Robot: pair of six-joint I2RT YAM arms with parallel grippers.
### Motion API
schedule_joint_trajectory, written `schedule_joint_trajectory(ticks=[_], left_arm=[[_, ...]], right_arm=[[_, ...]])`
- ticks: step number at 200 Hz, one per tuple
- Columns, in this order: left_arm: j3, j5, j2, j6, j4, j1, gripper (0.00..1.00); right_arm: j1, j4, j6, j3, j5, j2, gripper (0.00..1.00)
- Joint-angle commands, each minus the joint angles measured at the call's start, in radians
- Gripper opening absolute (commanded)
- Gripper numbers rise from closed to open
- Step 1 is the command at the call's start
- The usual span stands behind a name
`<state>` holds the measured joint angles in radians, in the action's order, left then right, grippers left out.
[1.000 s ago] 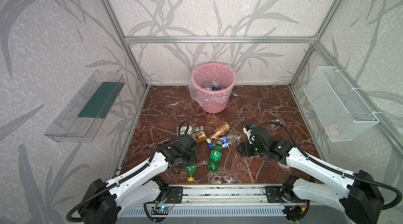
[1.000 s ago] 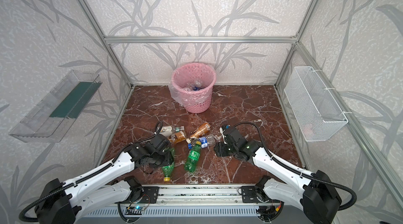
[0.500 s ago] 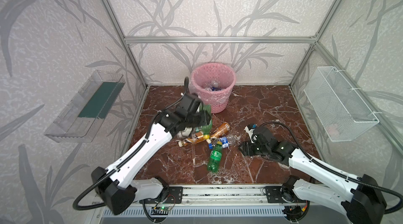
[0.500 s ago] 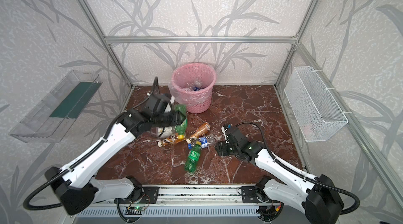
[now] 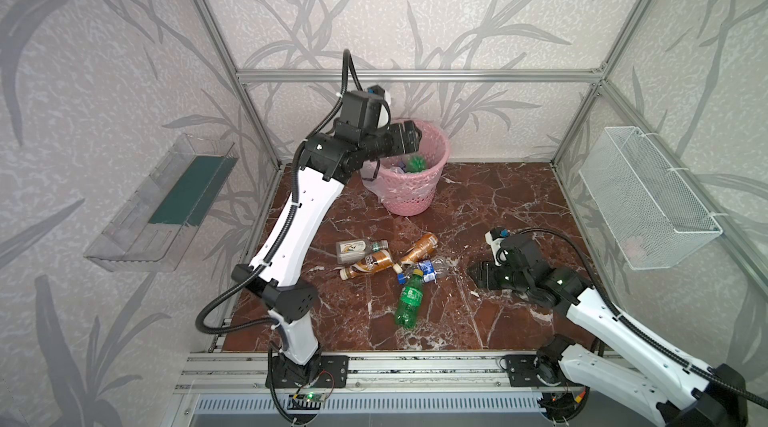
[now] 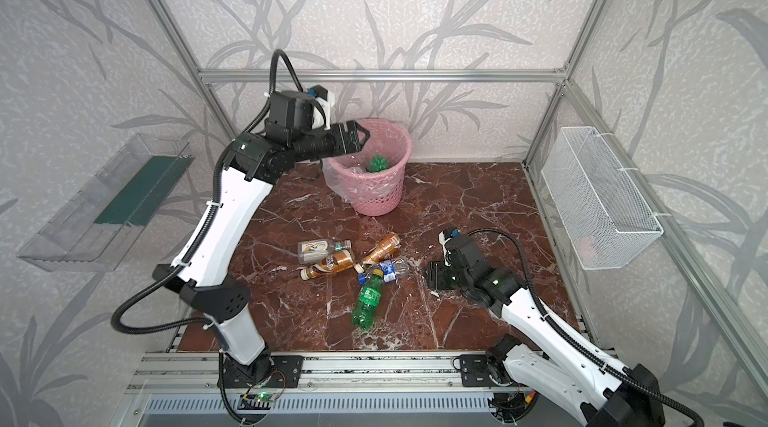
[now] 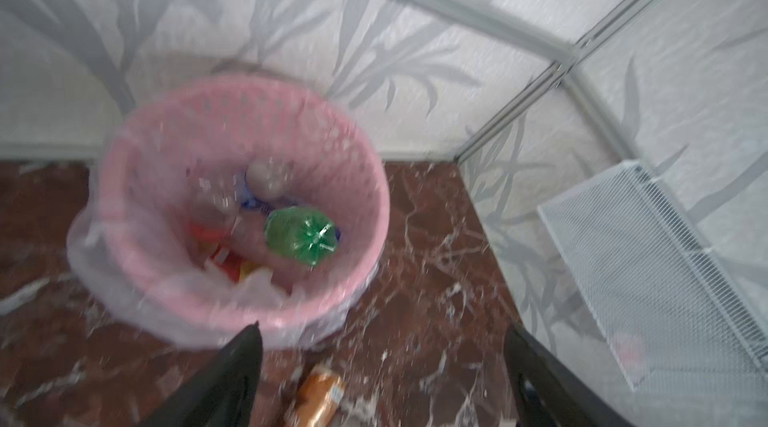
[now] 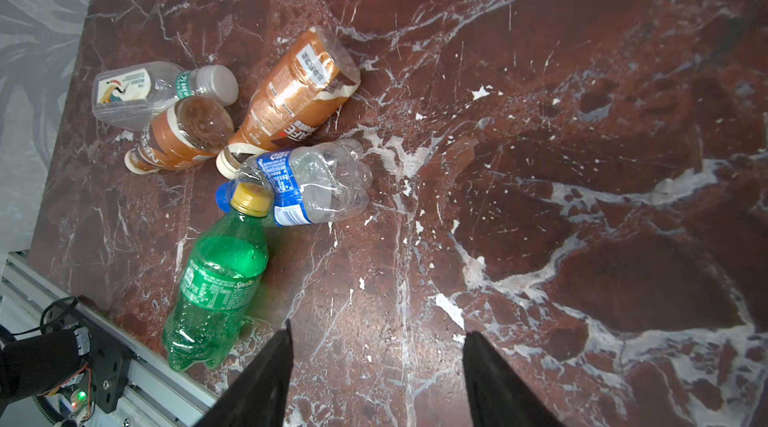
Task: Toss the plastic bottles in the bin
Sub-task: 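Lift the crushed green bottle with the left gripper over the bin and release, then return the left gripper to the pile while the right gripper nears the Sprite bottle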
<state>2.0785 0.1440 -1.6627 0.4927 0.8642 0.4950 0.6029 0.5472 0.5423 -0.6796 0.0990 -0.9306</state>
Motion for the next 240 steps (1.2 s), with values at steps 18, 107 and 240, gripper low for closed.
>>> schedule_joint_trajectory(ticks=[18, 107, 240], left_arm=[[-0.464, -0.093, 0.345, 0.041, -0.14, -0.01, 0.91], [-1.042, -0.058, 0.698, 0.171, -0.173, -0.017, 0.86], [-1.253, -0.075, 0.775, 0.244, -0.172, -0.019, 0.85]], right_arm=[[0.0, -0.048, 0.018, 0.022, 0.061, -0.047, 0.65], [0.029, -0.131, 0.089, 0.063, 0.117, -0.091, 0.65], [0.229, -0.254, 0.308, 0.059, 0.065, -0.187, 0.64]])
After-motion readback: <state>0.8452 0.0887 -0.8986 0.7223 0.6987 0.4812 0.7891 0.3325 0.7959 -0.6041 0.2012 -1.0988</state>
